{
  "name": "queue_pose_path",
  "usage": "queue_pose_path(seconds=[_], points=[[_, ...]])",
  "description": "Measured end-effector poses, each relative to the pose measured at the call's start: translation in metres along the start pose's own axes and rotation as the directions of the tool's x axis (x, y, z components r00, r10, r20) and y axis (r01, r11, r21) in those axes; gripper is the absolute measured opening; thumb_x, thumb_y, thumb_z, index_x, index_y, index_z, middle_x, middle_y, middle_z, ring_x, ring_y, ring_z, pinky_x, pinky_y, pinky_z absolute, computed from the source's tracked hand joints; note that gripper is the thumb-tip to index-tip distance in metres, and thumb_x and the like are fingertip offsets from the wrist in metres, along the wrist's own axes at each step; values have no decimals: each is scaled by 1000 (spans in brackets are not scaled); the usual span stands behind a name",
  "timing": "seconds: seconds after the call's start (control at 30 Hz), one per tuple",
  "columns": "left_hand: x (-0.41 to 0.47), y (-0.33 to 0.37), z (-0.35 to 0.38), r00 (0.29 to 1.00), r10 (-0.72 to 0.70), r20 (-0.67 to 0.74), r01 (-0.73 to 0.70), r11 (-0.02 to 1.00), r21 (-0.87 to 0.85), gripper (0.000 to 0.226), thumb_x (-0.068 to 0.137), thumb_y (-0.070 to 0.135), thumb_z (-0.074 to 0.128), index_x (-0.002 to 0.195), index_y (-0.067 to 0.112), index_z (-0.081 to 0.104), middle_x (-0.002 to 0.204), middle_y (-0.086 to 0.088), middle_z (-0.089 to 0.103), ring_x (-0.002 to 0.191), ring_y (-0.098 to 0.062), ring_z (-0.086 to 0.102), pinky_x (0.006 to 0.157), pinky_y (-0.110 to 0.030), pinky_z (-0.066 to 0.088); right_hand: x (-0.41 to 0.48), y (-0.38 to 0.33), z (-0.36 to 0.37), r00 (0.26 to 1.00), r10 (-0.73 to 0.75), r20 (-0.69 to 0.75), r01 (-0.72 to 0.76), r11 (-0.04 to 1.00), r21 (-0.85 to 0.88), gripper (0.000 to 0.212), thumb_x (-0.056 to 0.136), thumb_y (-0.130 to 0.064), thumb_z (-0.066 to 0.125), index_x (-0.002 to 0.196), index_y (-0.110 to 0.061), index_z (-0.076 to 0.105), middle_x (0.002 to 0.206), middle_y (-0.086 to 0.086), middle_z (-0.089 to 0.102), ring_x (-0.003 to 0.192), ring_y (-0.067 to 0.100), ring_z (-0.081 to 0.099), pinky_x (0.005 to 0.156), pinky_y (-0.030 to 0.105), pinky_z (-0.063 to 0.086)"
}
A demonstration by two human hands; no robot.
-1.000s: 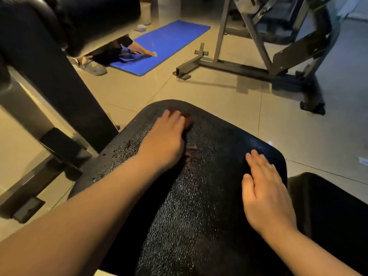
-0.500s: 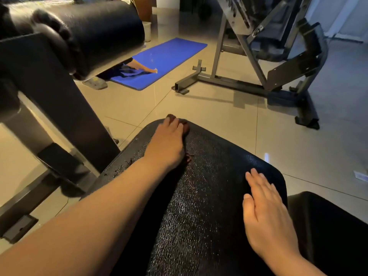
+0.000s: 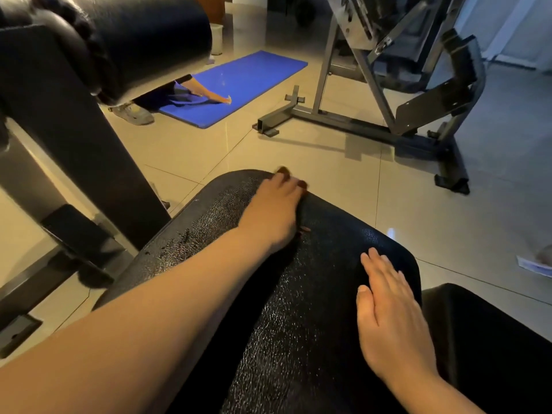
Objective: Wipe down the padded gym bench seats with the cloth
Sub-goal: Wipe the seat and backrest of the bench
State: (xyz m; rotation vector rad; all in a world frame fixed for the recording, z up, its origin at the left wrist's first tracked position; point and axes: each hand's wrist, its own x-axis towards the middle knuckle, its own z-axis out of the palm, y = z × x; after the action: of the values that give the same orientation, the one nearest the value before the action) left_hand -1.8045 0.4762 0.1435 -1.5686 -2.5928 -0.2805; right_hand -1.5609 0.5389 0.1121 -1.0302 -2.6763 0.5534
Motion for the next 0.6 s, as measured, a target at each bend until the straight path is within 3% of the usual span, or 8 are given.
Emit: queue_pose_path(seconds=[0.1,0.2,0.27,0.37,0.47,0.6], points=[[-19,-1,-1,991,104,79,-101,994,-40,61,97,22,52,154,20,33,164,0,23,151,-27,15,121,-40,11,0,1,-1,1000,-9,-9,9,1000,3,55,105,-33,29,159,-33,20,161,-25,6,147,-11,-2,122,20,-2],[-29,-38,-11,998,-59,-11,59,998,3,58,94,30,56,149,20,39,158,-5,33,144,-30,25,119,-41,20,0,0,0,1000,-13,-7,13,1000,10,55,104,-36,23,159,-33,20,160,-25,6,146,-11,-3,121,20,-2],[-39,-51,-14,979,-204,-9,204,979,-15,52,98,29,42,147,13,39,158,-10,32,144,-33,24,118,-45,22,-1,0,1,1000,-15,-10,15,1000,15,55,105,-35,25,159,-32,21,160,-24,7,147,-11,-2,121,20,-2],[-67,-45,-21,969,-243,53,244,969,-31,64,91,33,26,150,11,34,162,-10,25,147,-35,19,121,-47,20,-2,1,1,1000,-19,-17,19,999,28,54,105,-34,28,159,-31,24,162,-23,10,146,-11,-1,121,19,-2],[-109,-51,-29,962,-272,10,272,961,-48,60,91,23,30,148,8,39,158,-12,33,143,-35,26,118,-45,22,-1,0,1,999,-30,-19,30,999,35,54,106,-33,30,159,-29,26,162,-21,11,146,-11,-1,121,19,-2],[-163,-54,-30,905,-418,-74,416,908,-38,57,90,11,36,147,4,44,155,-17,38,141,-43,29,117,-51,24,-2,-3,-1,999,-35,-11,36,999,37,54,106,-31,32,159,-27,25,165,-17,12,145,-10,-3,120,18,-5]])
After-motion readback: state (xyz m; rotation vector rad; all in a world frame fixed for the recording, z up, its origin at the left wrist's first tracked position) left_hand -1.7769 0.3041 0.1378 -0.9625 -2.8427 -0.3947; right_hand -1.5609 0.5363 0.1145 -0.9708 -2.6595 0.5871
